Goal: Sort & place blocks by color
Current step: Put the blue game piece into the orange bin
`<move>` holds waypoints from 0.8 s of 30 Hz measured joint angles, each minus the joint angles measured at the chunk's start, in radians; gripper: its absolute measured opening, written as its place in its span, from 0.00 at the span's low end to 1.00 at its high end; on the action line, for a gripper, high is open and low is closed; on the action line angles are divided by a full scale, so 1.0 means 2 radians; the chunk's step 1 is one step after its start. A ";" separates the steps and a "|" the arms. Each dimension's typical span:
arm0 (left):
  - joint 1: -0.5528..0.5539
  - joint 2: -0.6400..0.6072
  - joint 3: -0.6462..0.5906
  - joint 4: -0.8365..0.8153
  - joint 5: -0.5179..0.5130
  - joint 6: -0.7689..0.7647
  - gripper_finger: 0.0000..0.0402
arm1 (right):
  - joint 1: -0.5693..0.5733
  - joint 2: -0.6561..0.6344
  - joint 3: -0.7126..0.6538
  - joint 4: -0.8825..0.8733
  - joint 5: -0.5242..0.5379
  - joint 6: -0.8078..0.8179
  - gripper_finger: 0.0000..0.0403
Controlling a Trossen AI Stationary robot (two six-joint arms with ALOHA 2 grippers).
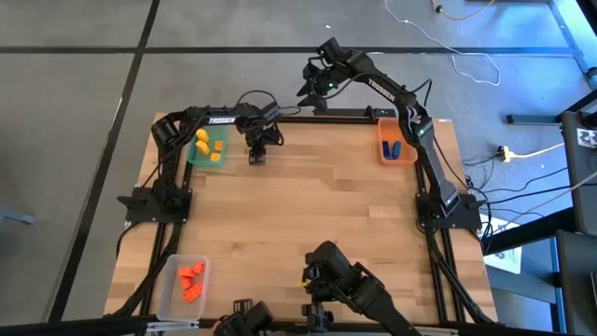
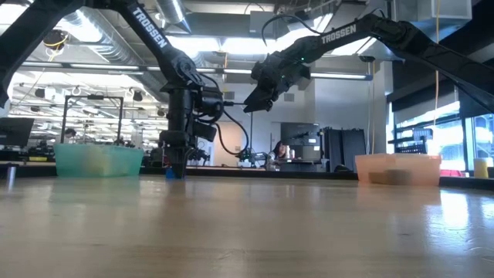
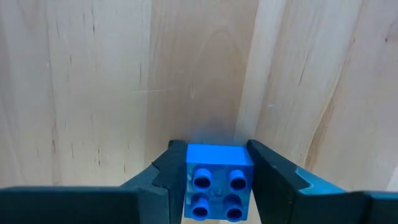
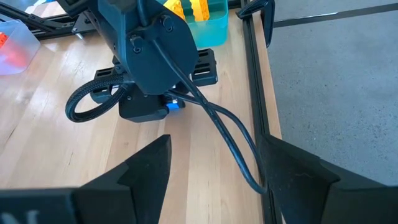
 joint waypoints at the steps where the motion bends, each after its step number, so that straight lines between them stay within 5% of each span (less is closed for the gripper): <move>1: 0.000 0.001 0.003 -0.003 0.000 -0.001 0.32 | 0.000 0.000 0.000 0.000 0.000 0.000 0.61; 24: 0.008 0.002 0.197 -0.159 0.067 0.026 0.32 | 0.000 0.000 0.000 0.000 0.000 0.000 0.61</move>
